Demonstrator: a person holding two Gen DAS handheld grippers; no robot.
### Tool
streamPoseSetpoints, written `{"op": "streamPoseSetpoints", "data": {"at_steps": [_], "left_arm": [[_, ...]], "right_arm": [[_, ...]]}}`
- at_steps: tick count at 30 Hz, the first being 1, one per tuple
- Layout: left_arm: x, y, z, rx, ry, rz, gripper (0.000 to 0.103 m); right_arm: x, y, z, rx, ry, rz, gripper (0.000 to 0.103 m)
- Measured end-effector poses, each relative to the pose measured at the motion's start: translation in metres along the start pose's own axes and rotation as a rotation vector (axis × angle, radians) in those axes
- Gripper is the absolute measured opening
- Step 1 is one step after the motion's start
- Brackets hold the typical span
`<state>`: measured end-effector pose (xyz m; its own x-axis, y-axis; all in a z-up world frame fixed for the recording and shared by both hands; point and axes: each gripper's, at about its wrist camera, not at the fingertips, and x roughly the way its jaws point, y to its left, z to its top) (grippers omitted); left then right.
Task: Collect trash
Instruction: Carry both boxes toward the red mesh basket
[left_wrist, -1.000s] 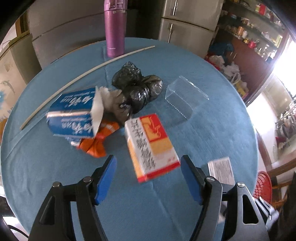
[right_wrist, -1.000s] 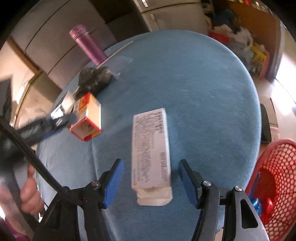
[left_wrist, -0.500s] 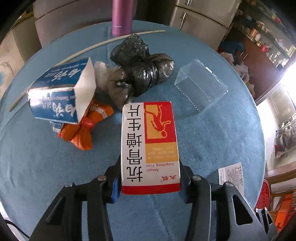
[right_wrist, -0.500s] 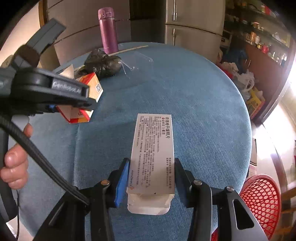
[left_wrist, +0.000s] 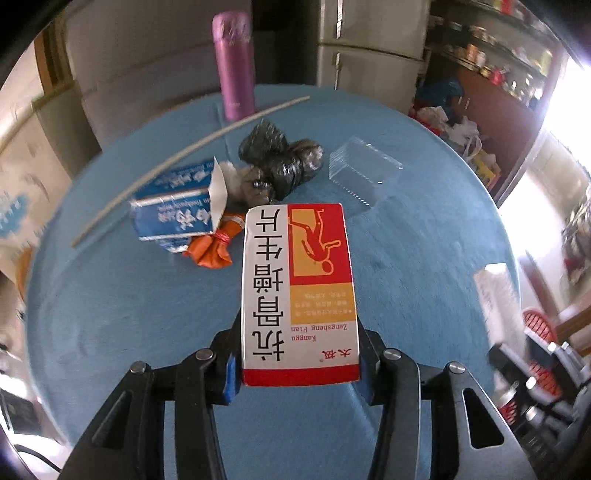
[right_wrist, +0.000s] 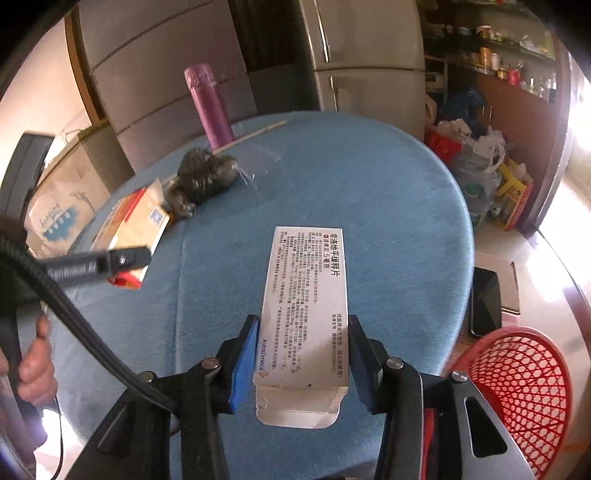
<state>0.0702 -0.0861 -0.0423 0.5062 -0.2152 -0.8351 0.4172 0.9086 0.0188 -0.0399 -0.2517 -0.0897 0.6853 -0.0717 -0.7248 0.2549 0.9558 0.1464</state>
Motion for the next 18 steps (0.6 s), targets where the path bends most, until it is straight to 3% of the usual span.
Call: {"op": "streamPoseSetpoints", "data": {"at_steps": [7,18], "left_arm": [[-0.033,-0.026,-0.011,0.103,-0.1,0.059,0.05],[-0.055,-0.056,-0.019,0.167,-0.155,0.05,0.05]], "right_arm": [[-0.028,-0.013,-0.004,0.026,-0.045,0.009,0.049],[-0.055,-0.041,-0.02,0.071,-0.073,0.007,0.049]]}}
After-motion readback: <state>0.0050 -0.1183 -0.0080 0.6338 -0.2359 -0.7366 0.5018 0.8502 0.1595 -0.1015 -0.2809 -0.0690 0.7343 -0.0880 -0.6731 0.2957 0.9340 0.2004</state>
